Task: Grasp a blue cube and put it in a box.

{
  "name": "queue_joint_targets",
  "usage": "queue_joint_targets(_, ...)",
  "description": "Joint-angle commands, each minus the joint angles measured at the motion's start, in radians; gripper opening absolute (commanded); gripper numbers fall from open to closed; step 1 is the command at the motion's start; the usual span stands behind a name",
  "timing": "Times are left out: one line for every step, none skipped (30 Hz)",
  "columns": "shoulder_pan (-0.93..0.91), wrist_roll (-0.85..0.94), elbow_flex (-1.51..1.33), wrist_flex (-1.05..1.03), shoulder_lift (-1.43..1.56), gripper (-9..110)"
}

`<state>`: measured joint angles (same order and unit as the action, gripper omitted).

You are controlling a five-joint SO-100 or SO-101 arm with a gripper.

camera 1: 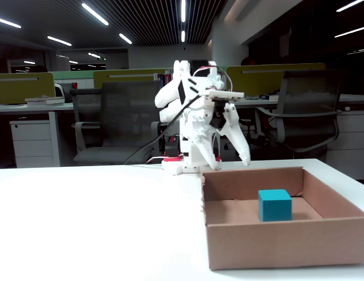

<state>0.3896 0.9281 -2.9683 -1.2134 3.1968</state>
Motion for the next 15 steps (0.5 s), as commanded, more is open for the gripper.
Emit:
queue_joint_targets(0.009, -0.003, -0.003, -0.012, -0.014, 25)
queue_joint_targets(0.011, -0.003, -0.003, -0.009, -0.014, 25)
queue_joint_targets(0.020, -0.003, -0.003, 0.006, -0.014, 25)
queue_joint_targets(0.034, -0.003, -0.003, 0.014, -0.014, 25)
queue_joint_targets(0.048, -0.003, -0.003, 0.015, -0.012, 25)
queue_joint_targets(0.058, -0.003, -0.003, 0.026, -0.012, 24)
queue_joint_targets(0.064, -0.003, -0.003, 0.040, -0.012, 24)
queue_joint_targets(0.067, -0.003, -0.003, 0.054, -0.012, 24)
queue_joint_targets(0.071, -0.003, -0.003, 0.066, -0.012, 24)
queue_joint_targets(0.075, -0.003, -0.003, 0.078, -0.012, 24)
queue_joint_targets(0.080, -0.003, -0.003, 0.091, -0.011, 24)
queue_joint_targets(0.081, -0.003, -0.003, 0.104, -0.011, 25)
queue_joint_targets(0.083, -0.003, -0.003, 0.118, -0.011, 25)
queue_joint_targets(0.086, -0.003, -0.003, 0.132, -0.011, 25)
queue_joint_targets(0.091, -0.003, -0.003, 0.149, -0.009, 25)
